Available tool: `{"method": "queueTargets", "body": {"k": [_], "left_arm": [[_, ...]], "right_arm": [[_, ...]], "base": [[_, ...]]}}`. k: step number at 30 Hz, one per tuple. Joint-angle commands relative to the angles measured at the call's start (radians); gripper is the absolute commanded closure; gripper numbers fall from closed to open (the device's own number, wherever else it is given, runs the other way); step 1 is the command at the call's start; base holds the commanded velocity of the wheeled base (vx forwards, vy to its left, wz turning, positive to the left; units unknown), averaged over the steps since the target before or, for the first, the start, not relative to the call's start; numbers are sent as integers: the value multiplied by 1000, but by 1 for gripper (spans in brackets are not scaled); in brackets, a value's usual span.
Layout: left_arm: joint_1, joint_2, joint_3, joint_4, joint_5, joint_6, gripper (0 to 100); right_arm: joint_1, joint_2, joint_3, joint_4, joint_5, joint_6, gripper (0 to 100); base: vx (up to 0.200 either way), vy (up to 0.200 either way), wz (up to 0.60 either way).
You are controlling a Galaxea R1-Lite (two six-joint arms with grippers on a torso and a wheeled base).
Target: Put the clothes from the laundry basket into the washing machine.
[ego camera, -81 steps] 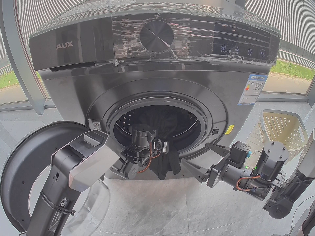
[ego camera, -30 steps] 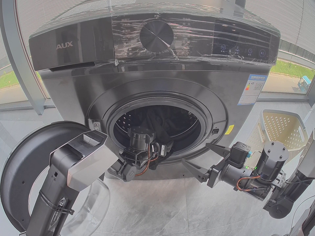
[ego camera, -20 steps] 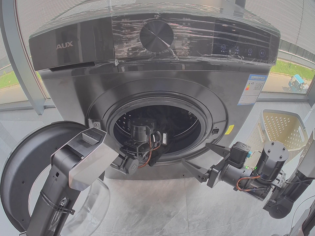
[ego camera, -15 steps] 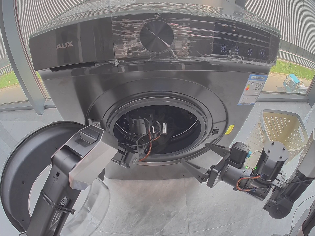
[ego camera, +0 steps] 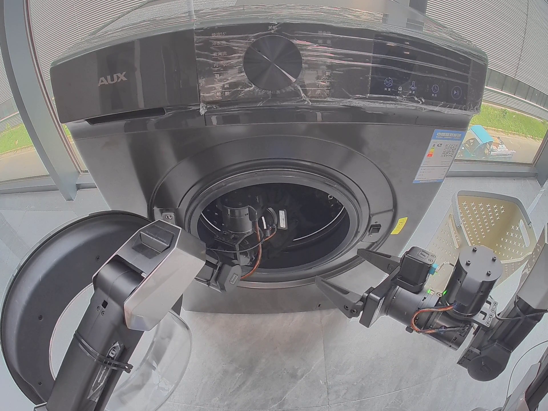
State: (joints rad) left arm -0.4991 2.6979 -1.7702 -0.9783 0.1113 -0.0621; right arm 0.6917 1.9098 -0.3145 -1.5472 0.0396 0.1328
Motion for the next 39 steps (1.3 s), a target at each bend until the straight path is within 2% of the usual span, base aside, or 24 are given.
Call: {"method": "queueTargets", "body": {"k": [1,3,4,5,6,9,16,24,25,32,36,39], "left_arm": [[-9,-43,101,12,-13,-5,0],[-10,-72,160,20,-22,-4,0],[-13,-105,245,44,-55,-2,0],[-13,-105,245,44,-55,-2,0],[-16,-121,308,52,-81,-1,0],[-18,-121,353,53,-88,7,0],[-15,-78,350,52,-91,35,0],[-9,-16,256,49,-82,35,0],[-9,-16,252,50,-82,35,100],[-7,-26,221,49,-79,31,100],[1,-30,155,52,-68,12,100],[17,-18,54,50,-36,-2,100]], "right_arm": [[0,0,2,-1,0,1,0],[0,0,2,-1,0,1,0],[2,0,2,-1,0,-1,0],[2,0,2,-1,0,-1,0],[2,0,2,1,0,-1,0],[2,0,3,1,0,-1,0],[2,0,3,-1,0,-1,0],[2,0,3,-1,0,1,0],[2,0,3,-1,0,1,0],[2,2,2,-1,0,1,0],[3,0,2,1,0,1,0],[3,0,2,-1,0,1,0]], "base": [[0,0,0],[0,0,0],[0,0,0],[0,0,0],[0,0,0],[0,0,0],[0,0,0],[0,0,0],[0,0,0],[0,0,0],[0,0,0],[0,0,0]]}}
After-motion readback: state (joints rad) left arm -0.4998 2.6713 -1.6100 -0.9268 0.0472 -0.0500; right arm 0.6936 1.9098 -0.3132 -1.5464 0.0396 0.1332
